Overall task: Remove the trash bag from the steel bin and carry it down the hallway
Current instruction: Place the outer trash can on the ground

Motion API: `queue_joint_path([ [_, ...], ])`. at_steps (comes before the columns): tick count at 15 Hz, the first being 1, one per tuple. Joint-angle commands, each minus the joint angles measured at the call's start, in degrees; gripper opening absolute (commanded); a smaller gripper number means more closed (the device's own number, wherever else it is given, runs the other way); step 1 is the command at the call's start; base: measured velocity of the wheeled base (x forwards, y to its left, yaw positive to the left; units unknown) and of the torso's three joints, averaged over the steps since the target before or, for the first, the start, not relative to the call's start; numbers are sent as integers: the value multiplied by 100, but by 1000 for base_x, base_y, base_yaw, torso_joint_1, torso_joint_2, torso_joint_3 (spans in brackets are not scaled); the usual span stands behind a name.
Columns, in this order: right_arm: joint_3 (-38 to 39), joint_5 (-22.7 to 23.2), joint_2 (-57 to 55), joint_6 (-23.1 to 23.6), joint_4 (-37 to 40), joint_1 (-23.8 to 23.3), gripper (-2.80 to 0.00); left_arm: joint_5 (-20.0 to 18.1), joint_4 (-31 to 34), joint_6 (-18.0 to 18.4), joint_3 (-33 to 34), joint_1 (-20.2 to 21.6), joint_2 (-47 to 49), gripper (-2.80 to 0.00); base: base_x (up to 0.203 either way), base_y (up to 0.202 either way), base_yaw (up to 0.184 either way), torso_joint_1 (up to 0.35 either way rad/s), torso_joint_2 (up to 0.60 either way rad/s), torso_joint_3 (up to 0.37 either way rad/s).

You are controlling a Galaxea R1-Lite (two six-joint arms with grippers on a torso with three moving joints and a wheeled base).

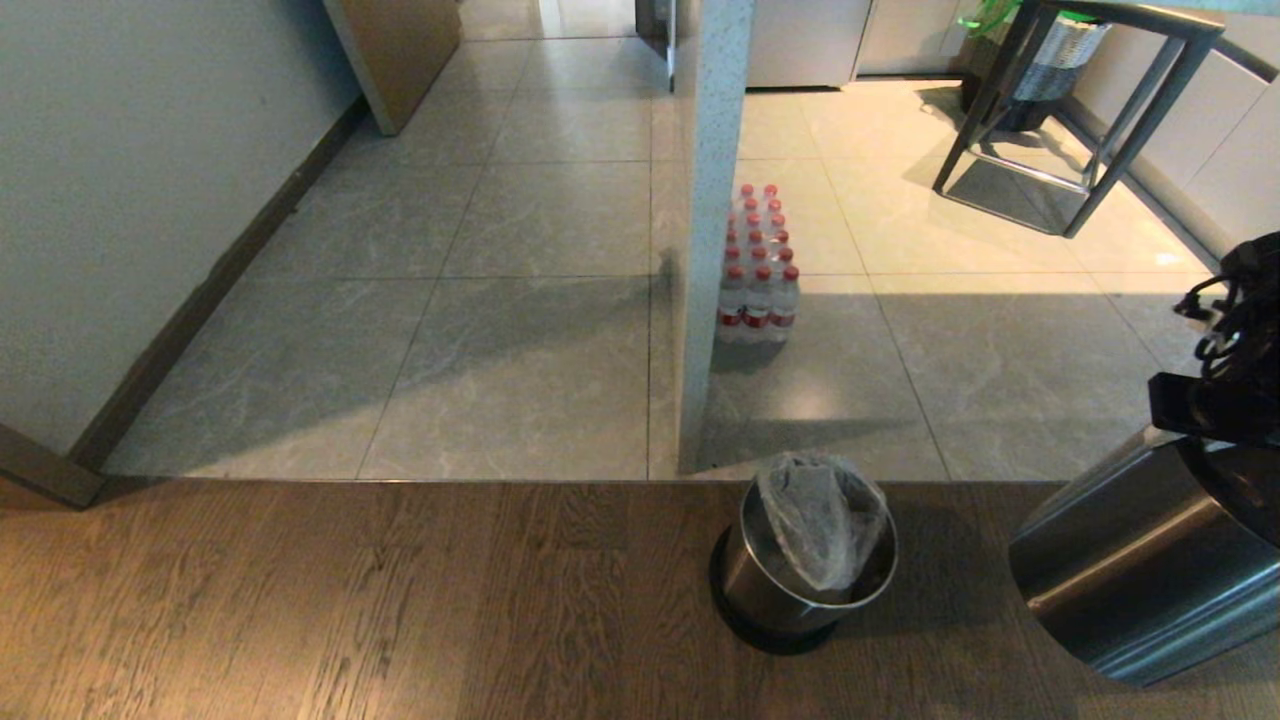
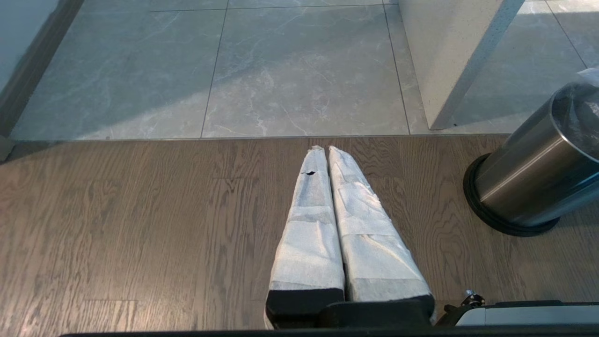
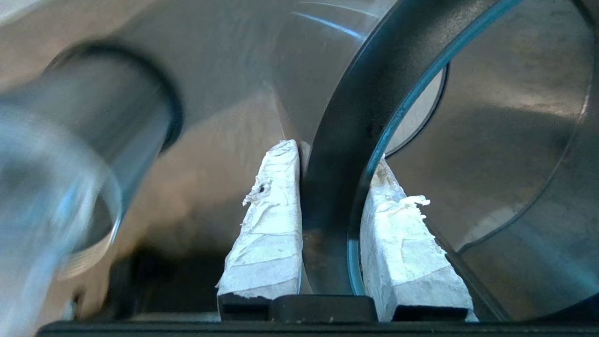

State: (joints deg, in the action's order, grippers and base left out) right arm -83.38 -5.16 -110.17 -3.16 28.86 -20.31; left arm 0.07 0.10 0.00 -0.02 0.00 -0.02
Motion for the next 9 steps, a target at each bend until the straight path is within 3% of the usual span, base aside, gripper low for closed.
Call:
queue_joint_path([
  [1, -427, -131, -1265, -68, -200, -19, -280, 1, -1, 0, 2, 0, 2, -280, 0, 0, 0, 0, 0, 0],
  [5, -2159, -682, -3001, -72, -911, -3, -280, 1, -1, 0, 2, 0, 2, -280, 0, 0, 0, 0, 0, 0],
  [9, -2758, -866, -3917, 123, -1379, 67, -280, 1, -8, 0, 2, 0, 2, -280, 0, 0, 0, 0, 0, 0],
])
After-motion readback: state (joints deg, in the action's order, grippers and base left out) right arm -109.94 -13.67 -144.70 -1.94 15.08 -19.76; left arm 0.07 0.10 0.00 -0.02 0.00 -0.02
